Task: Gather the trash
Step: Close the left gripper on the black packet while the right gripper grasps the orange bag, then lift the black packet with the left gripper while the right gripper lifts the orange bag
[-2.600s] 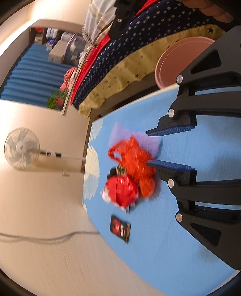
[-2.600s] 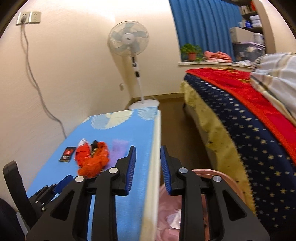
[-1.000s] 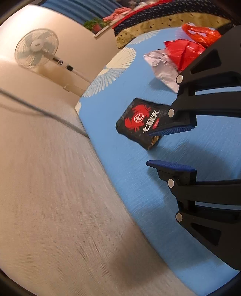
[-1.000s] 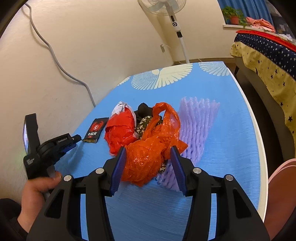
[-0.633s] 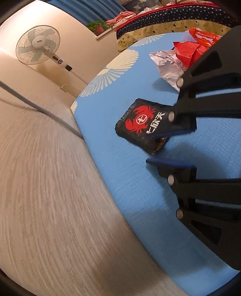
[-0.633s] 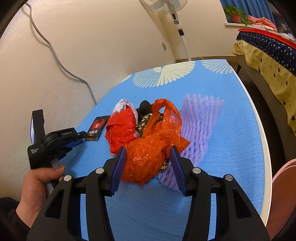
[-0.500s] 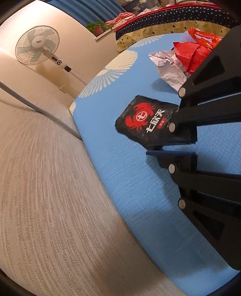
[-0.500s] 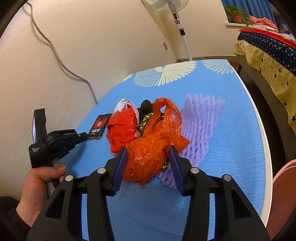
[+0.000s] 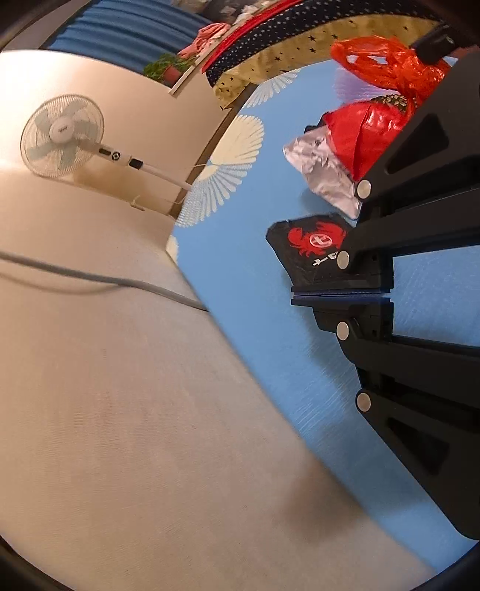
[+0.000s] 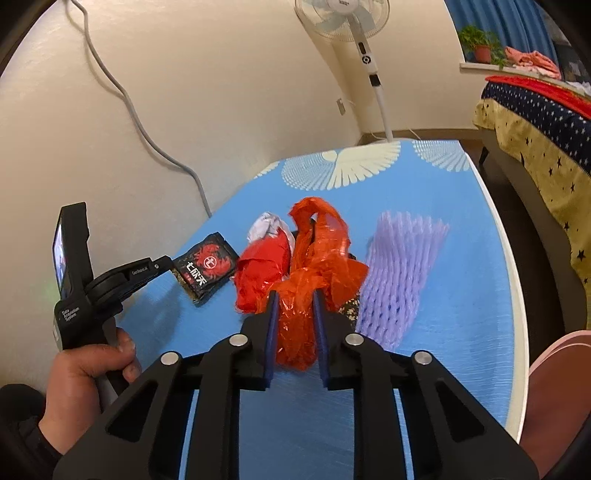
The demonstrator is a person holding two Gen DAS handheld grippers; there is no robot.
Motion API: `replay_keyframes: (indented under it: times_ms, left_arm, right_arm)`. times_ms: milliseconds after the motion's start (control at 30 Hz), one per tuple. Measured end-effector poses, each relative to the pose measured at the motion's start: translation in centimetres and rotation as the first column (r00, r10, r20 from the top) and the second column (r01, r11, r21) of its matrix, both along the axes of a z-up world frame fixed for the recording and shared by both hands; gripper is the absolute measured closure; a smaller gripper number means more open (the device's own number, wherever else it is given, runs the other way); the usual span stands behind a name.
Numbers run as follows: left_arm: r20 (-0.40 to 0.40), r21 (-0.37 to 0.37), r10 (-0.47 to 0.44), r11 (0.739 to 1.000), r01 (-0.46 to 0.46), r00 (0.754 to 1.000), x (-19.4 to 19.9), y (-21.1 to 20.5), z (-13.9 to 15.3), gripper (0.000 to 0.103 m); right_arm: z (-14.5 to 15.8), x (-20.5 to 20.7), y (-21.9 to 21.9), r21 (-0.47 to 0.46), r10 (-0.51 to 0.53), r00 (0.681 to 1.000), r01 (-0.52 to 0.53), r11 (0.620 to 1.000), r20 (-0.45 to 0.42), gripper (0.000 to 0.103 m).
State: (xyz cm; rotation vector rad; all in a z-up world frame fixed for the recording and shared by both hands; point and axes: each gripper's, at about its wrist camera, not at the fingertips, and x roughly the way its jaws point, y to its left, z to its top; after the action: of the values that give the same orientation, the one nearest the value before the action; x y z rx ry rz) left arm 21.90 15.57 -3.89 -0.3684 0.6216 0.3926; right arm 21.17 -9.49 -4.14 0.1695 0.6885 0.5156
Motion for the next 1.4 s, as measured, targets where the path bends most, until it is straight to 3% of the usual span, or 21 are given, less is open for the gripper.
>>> replay_keyframes:
  times_ms: [400, 1100, 1400]
  left_arm:
    - [0.033, 0.126, -0.071, 0.990, 0.066, 0.997, -4.2, -2.5, 4.6, 0.103]
    - [0.092, 0.197, -0.236, 0.957, 0.215, 0.967, -12.1, -8.1, 9.8, 0.103]
    - [0.109, 0.217, -0.318, 0.932, 0.290, 0.942, -14.3, -11.0, 10.4, 0.103]
  right_arm:
    - [2.7, -3.0, -0.9, 0.011, -0.006, 0.998, 0.005, 1.000, 0.064, 0.095]
    - [9.3, -10.2, -3.9, -0.053, -0.035, 0.977, 0.047, 0.997, 0.208, 0.096]
    - [11.3, -12.1, -6.5, -0.084, -0.079, 0.974, 0.098, 0.992, 0.210, 0.096]
